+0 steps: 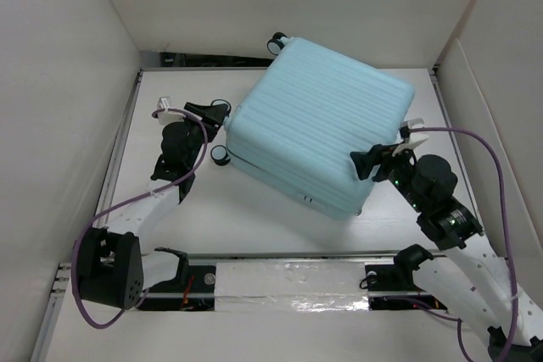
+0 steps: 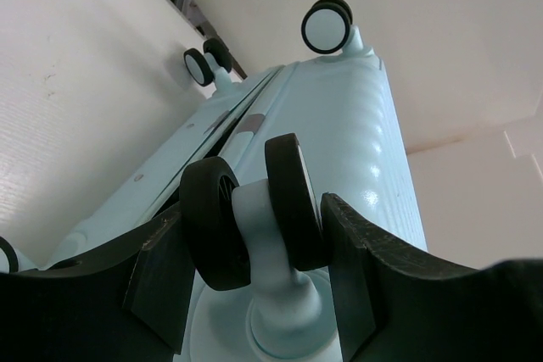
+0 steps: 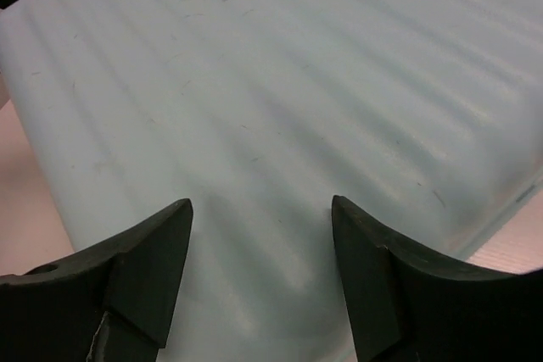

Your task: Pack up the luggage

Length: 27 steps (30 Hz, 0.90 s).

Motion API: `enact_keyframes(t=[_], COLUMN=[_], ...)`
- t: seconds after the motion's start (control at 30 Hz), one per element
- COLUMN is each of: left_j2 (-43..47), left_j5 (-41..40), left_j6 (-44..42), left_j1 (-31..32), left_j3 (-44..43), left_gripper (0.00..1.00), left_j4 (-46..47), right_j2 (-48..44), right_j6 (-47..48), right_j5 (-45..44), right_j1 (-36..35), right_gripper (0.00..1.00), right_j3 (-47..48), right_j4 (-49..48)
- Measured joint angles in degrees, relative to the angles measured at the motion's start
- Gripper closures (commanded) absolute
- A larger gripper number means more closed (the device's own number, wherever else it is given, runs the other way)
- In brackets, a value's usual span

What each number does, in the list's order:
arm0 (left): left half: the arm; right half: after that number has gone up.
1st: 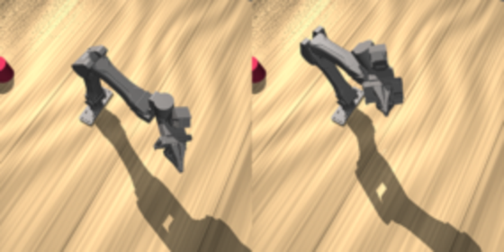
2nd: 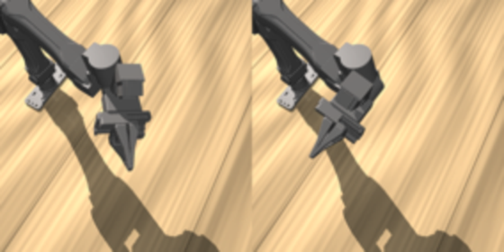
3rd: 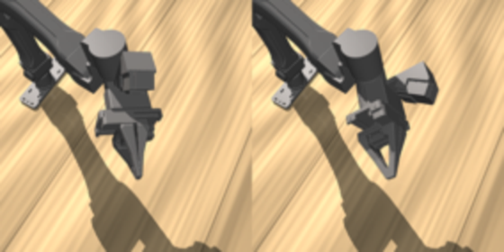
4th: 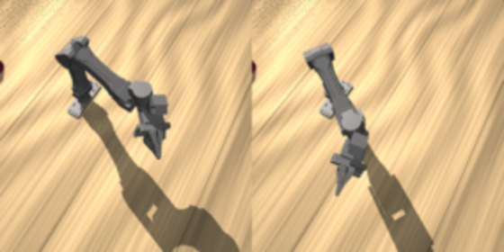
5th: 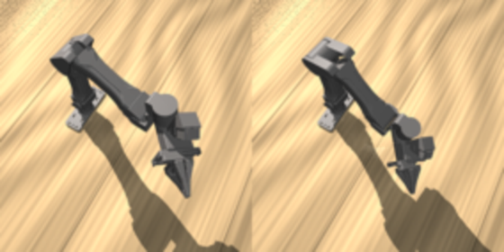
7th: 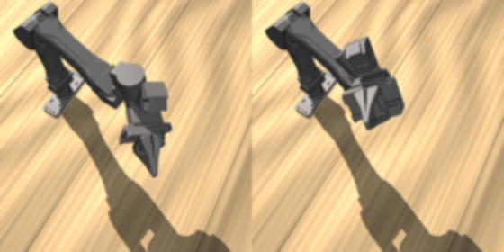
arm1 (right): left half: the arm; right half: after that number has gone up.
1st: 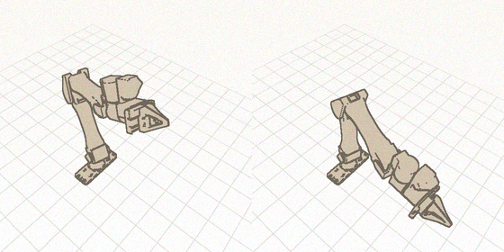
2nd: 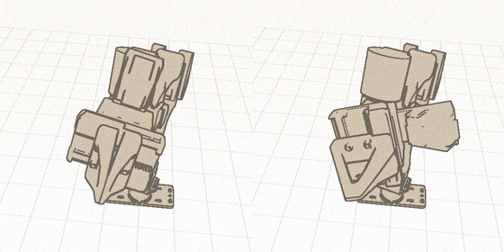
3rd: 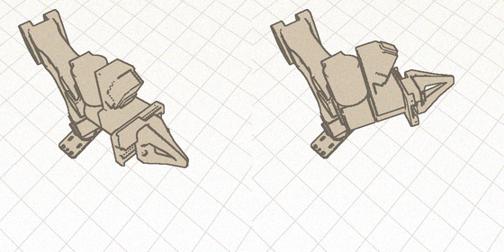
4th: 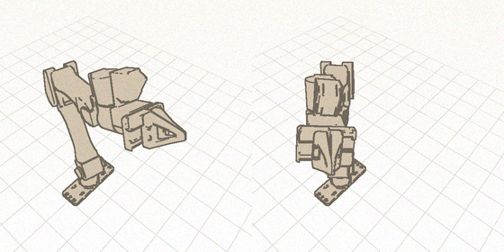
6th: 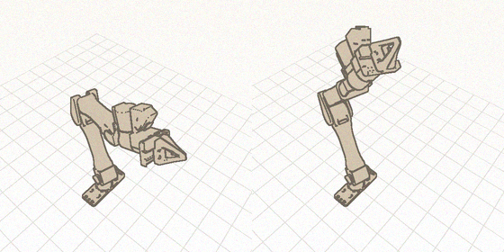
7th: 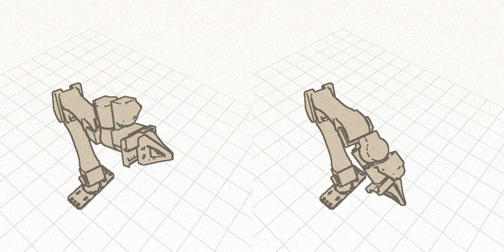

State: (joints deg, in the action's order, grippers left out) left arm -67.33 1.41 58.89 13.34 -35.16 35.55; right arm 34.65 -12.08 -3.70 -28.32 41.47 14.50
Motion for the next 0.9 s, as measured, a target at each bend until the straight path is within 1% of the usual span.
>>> enact_keyframes(t=[0.07, 0.13, 0.17, 0.2, 0.23, 0.33, 0.37, 0.4, 0.47, 0.53, 0.6, 0.67, 0.7, 0.73, 0.8, 0.83, 0.9], left_j2=[-0.9, -1.7, -2.2, -2.6, -2.8, -3.1, -3.1, -3.1, -3.0, -2.6, -1.9, -1.0, -0.3, 0.5, 2.2, 3.4, 6.1], left_j5=[-0.2, -0.4, -0.5, -0.7, -0.8, -1.6, -1.9, -2.1, -2.6, -3.1, -3.5, -3.5, -3.5, -3.5, -3.7, -3.7, -3.8], left_j6=[0.2, 0.4, 0.5, 0.6, 0.6, 0.8, 0.8, 0.8, 0.9, 1.2, 1.2, 1.2, 1.1, 1.1, 0.8, 0.7, 0.4], left_j1=[0.0, 0.0, 0.0, 0.0, 0.0, 0.0, 0.1, 0.1, 0.1, 0.2, 0.3, 0.3, 0.3, 0.3, 0.4, 0.4, 0.5], left_j3=[0.0, 0.0, 0.0, 0.0, 0.0, 0.0, 0.0, 0.0, 0.3, 0.9, 1.4, 1.5, 1.5, 1.5, 1.5, 1.6, 2.0], left_gripper=[1.0, 1.0, 1.0, 1.0, 1.0, 0.97, 0.98, 1.0, 1.0, 1.0, 1.0, 1.0, 1.0, 1.0, 1.0, 1.0, 1.0], left_j4=[0.4, 0.7, 0.8, 1.0, 1.1, 1.0, 1.0, 1.0, 1.0, 1.5, 1.6, 0.8, 0.3, -0.4, -1.8, -2.7, -3.9], right_j2=[-2.5, -5.2, -6.4, -7.3, -7.6, -7.6, -7.8, -8.0, -9.0, -10.5, -11.0, -9.8, -8.7, -7.4, -5.9, -5.6, -5.5], right_j6=[-1.0, -2.2, -2.7, -3.1, -3.4, -4.2, -4.5, -4.7, -5.5, -5.9, -5.9, -5.9, -5.9, -5.9, -5.7, -5.6, -5.5], right_j5=[-2.3, -4.3, -5.0, -5.6, -5.9, -6.6, -6.9, -7.4, -8.4, -9.5, -9.9, -9.9, -9.9, -9.9, -9.8, -9.7, -9.3], right_j1=[0.0, 0.0, 0.0, 0.0, 0.0, 0.0, 0.0, 0.0, 0.0, 0.0, 0.0, 0.0, 0.0, 0.0, 0.1, 0.1, 0.1], right_gripper=[0.31, 0.38, 0.46, 0.52, 0.55, 0.58, 0.62, 0.63, 0.66, 0.67, 0.67, 0.62, 0.58, 0.48, 0.39, 0.33, 0.31], right_j3=[-1.1, -2.5, -3.1, -3.4, -3.5, -3.5, -3.5, -3.5, -3.8, -4.3, -4.4, -4.3, -4.1, -3.7, -3.2, -3.2, -3.2], right_j4=[0.8, 1.7, 2.0, 2.6, 3.1, 4.3, 4.5, 4.9, 5.8, 6.4, 6.6, 6.6, 6.3, 5.9, 5.3, 4.9, 4.6])
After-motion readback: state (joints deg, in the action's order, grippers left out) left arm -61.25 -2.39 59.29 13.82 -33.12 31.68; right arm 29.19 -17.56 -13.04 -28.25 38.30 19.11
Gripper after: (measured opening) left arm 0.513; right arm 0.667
